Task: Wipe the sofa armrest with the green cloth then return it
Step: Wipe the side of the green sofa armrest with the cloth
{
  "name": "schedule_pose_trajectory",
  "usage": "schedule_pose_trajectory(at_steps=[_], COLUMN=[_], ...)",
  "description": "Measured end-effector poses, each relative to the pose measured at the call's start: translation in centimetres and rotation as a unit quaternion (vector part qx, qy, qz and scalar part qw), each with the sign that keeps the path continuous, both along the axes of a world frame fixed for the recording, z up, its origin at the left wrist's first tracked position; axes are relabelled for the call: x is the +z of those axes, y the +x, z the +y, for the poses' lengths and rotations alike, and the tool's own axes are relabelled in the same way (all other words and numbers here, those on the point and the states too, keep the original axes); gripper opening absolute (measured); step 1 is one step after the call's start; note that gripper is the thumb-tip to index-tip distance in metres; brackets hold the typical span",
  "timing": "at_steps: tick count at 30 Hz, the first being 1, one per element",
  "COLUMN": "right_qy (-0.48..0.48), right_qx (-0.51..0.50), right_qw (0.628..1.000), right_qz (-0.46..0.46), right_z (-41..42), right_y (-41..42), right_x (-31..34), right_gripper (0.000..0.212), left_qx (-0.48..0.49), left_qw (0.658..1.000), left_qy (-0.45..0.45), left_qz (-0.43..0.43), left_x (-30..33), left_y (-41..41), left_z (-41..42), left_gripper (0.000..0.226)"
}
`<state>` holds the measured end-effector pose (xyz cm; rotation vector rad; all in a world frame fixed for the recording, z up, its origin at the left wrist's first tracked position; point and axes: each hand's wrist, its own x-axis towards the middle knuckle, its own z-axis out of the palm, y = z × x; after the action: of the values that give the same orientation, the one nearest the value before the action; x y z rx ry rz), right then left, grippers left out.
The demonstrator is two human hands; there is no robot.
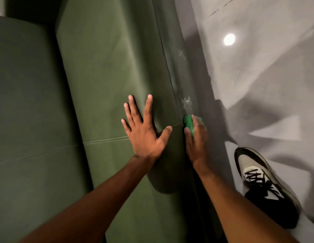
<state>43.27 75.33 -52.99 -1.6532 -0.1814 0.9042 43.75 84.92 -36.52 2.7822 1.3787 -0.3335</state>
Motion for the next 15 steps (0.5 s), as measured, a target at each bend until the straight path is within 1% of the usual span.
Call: schedule_pose_trajectory(at_steps=[2,4,8,11,13,15], right_qy=[0.029,0.039,-0.008,-0.046,-0.025,0.025], right_qx=[0.017,0.015,-0.016,-0.011,-0.013,-0.003], right_qw=[0.999,0.999,0.996,0.994,0.995,0.997], right_qz=[-0.022,-0.003,0.089,0.102,0.092,0.070], right_z=[0.6,1.0,1.0,1.0,0.5,0.2], right_y=[0.8,1.2,1.6,1.3,0.9,0.9], right_x=[-1.8,-3.1,-4.5,-3.4,-2.0,-1.2], right_gripper=[0.053,0.052,0.056,0.058,0.056,0.053], left_qx=[-0.006,-0.008,-0.008,-0.006,-0.009,-0.011], left_qw=[1.000,1.000,1.000,1.000,1.000,1.000], left_qy=[0.007,0.011,0.005,0.003,0.001,0.001], left_qz=[-0.005,-0.006,-0.010,-0.015,-0.022,-0.028], left_x=[-0.1,-0.1,-0.1,0.0,0.0,-0.1], left_y=[-0.1,-0.1,-0.1,-0.1,-0.1,-0.1], left_z=[-0.1,0.1,0.0,0.1,0.1,0.1], left_gripper=[0.101,0.101,0.101,0.100,0.099,0.099])
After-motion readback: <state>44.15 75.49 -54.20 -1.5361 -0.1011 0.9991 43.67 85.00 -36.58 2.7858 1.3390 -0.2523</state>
